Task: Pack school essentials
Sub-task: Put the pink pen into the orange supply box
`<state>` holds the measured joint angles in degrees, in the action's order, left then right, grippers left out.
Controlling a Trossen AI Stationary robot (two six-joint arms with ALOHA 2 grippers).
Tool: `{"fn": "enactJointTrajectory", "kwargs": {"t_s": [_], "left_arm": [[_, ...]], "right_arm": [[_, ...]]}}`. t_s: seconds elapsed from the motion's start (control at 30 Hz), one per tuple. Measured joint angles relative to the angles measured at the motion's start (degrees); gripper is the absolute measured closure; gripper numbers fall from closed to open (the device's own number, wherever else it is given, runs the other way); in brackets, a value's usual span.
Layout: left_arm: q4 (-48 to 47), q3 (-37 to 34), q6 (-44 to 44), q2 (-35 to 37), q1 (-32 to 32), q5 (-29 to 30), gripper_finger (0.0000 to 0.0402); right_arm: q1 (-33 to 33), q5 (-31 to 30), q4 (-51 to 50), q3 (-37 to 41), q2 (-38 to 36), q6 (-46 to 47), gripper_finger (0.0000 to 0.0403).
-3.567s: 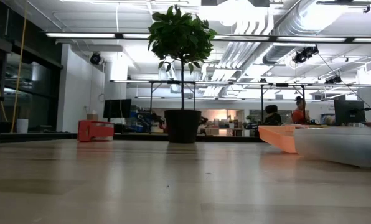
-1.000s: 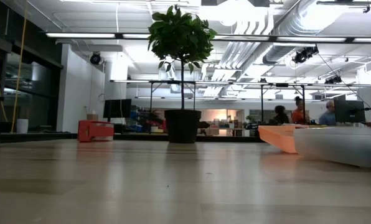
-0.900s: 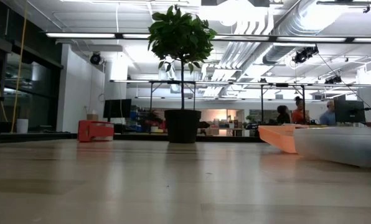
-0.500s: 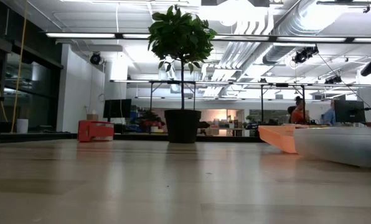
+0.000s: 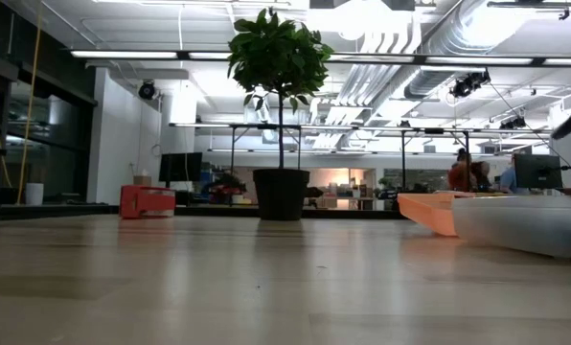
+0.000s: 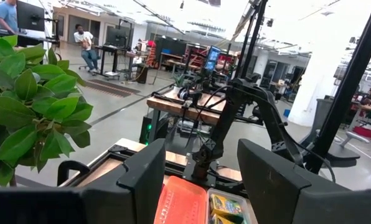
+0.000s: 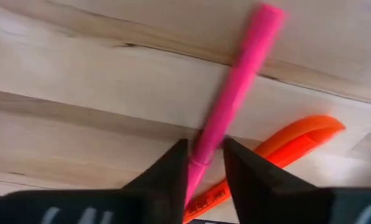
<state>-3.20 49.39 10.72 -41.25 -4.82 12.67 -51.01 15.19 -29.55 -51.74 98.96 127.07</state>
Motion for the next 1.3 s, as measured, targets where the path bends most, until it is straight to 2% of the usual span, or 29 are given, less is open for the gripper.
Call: {"fn": "enactJointTrajectory", "kwargs": {"t_s": [0.13,0.27,0.57,0.73,0.83,1.0,1.3], "left_arm": [[0.0,0.0,0.0,0.0,0.0,0.0,0.0213],[0.0,0.0,0.0,0.0,0.0,0.0,0.0213],[0.0,0.0,0.0,0.0,0.0,0.2,0.0213],[0.0,0.0,0.0,0.0,0.0,0.6,0.0213],[0.0,0.0,0.0,0.0,0.0,1.2,0.0213],[0.0,0.0,-0.4,0.0,0.0,1.5,0.0213],[0.0,0.0,0.0,0.0,0.0,0.6,0.0213]], "right_arm": [[0.1,0.1,0.2,-0.1,0.5,0.0,0.0359],[0.4,-0.1,-0.1,-0.1,0.6,0.0,0.0384],[0.5,-2.1,0.3,0.0,0.1,-1.5,0.0392],[1.8,-9.1,0.5,0.3,-3.6,-7.8,0.0400],[3.0,-12.0,2.2,0.3,-7.3,-17.8,0.0400],[8.9,-15.7,8.4,0.3,-13.0,-42.8,0.0401],[30.0,-18.2,20.2,0.1,-18.6,-85.8,0.0402]]}}
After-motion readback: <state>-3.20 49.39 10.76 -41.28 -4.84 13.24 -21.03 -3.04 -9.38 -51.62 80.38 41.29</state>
